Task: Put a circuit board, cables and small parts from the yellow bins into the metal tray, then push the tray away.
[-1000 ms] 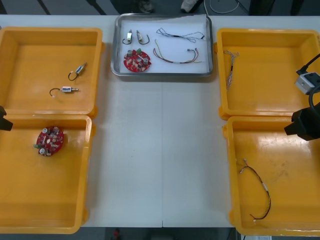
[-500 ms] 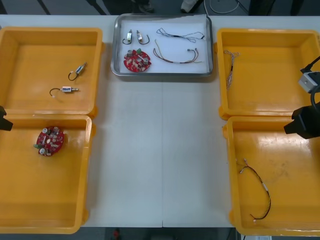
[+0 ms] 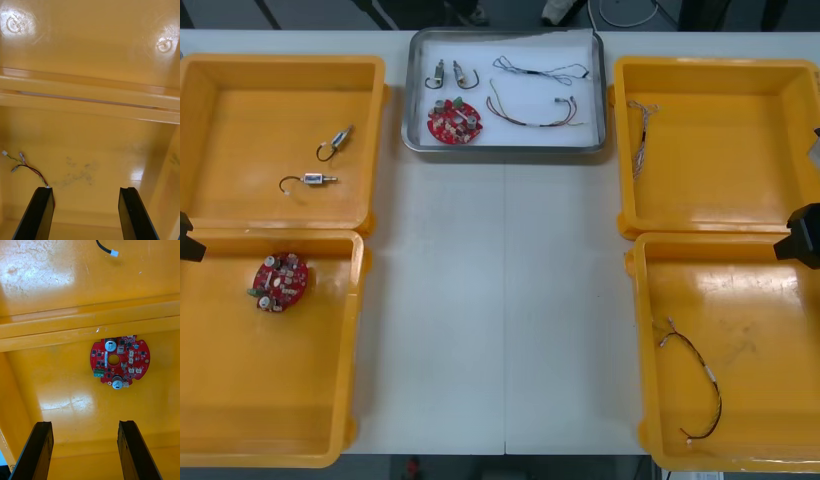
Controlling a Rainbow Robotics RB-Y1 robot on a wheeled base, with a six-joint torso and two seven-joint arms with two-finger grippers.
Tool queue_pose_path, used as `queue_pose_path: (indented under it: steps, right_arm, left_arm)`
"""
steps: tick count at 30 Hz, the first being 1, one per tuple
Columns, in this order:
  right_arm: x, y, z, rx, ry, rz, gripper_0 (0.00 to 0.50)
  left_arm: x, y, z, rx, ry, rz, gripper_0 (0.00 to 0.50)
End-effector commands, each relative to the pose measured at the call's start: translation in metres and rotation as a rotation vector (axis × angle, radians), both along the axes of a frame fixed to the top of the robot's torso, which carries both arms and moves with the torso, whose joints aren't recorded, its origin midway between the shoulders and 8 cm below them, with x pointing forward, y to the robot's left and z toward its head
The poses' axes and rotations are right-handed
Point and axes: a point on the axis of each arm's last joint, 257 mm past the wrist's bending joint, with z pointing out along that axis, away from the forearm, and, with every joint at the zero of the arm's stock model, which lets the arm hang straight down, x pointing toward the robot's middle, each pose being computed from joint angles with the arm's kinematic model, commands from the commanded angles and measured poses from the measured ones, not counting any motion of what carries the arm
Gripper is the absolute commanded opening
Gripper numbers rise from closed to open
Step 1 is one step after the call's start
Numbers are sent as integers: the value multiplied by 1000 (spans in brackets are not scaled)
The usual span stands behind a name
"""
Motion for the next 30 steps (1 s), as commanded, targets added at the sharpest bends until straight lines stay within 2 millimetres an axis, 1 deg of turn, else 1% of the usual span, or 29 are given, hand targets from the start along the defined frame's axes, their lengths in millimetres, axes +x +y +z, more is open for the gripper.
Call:
queue_pose_path:
  steps: [1,4,7,14,17,19,30]
  right_arm:
    - [-7,-11,3,-28,-1,-53,500]
    - [-12,-10,-2,-9,11,-85,500]
    - [-17,-8,-3,-1,9,-104,500]
    - [-26,-11,-5,1,2,-130,500]
    - [-27,-11,-5,-1,3,-125,500]
    - [-26,-15,-4,-15,-4,-133,500]
    - [-26,-15,-4,-15,-4,-133,500]
  left_arm:
    - [-5,12,13,4,-25,66,500]
    - [-5,12,13,4,-25,66,500]
    - [-5,12,13,4,-25,66,500]
    - [-5,12,13,4,-25,66,500]
    - [-5,12,13,4,-25,66,500]
    - [-5,12,13,4,-25,66,500]
    - [-5,12,13,4,-25,66,500]
